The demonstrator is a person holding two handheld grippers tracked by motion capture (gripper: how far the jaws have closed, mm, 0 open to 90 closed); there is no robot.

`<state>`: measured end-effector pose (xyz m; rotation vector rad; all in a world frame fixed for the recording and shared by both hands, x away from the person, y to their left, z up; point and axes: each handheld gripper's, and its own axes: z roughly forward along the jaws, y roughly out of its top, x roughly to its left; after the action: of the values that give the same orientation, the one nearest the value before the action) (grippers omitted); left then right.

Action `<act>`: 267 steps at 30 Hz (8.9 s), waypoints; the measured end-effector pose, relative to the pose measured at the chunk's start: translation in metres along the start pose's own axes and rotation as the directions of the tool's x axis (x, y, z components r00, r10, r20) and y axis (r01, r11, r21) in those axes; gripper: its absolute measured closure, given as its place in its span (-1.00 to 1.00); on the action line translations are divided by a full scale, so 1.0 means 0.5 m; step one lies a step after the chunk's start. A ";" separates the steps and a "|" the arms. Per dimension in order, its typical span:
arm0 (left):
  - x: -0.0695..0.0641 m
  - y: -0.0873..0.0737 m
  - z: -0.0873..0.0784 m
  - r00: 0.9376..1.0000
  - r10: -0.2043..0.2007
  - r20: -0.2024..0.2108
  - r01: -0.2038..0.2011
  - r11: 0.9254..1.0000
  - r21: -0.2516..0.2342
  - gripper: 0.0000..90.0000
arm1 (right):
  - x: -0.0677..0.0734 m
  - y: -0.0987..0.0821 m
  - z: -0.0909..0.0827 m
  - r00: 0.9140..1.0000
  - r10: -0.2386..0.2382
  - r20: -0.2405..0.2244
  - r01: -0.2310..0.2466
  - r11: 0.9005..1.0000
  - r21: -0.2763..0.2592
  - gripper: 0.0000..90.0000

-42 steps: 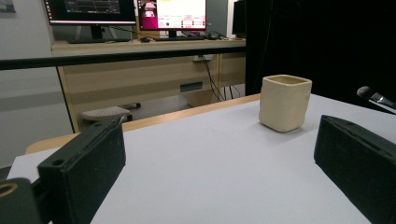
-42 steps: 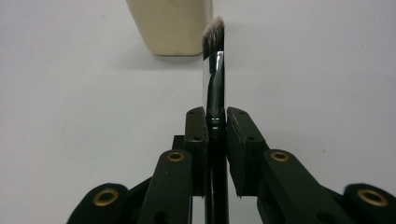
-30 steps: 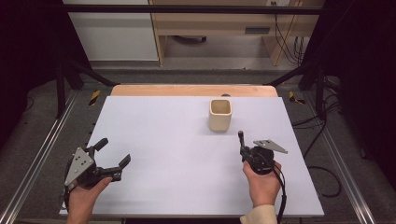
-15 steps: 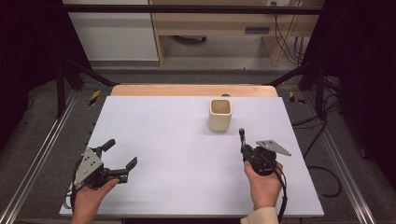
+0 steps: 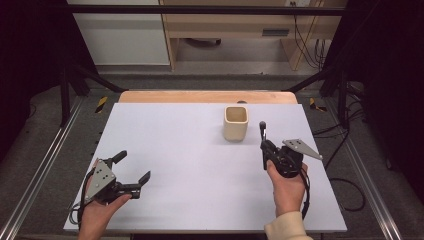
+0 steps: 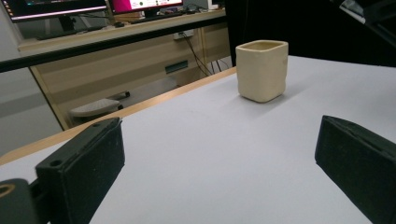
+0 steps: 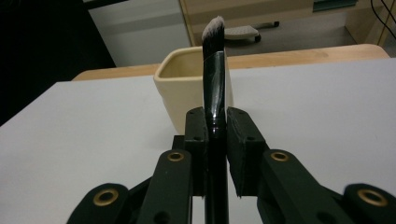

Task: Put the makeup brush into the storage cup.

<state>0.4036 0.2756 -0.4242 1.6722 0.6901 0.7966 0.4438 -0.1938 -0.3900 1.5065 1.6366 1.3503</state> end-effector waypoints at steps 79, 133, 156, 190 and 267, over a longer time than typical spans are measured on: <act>-0.013 -0.042 0.001 0.994 -0.109 -0.022 0.110 0.994 0.025 -0.97 | 0.000 0.130 0.259 0.968 -0.157 -0.194 0.093 0.949 -0.302 0.75; -0.009 -0.043 0.001 0.994 -0.109 -0.024 0.110 0.994 0.029 -0.97 | 0.006 0.071 0.323 0.960 -0.211 -0.185 0.173 0.964 -0.203 0.75; -0.010 -0.043 0.003 0.995 -0.098 -0.014 0.099 0.995 0.035 -0.97 | 0.001 0.067 0.305 0.957 -0.225 -0.183 0.189 0.963 -0.193 0.75; -0.009 -0.043 0.004 0.995 -0.099 -0.016 0.099 0.994 0.035 -0.97 | 0.017 0.090 0.242 0.945 -0.267 -0.190 0.232 0.954 -0.192 0.35; 0.010 -0.044 -0.009 0.989 -0.141 -0.040 0.141 0.990 0.004 -0.98 | 0.043 0.086 0.116 0.925 -0.313 -0.213 0.274 0.942 -0.192 -0.89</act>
<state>0.4023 0.2870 -0.4441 1.5984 0.8298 0.7287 0.5075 -0.1608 -0.3666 0.9865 1.7708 1.4948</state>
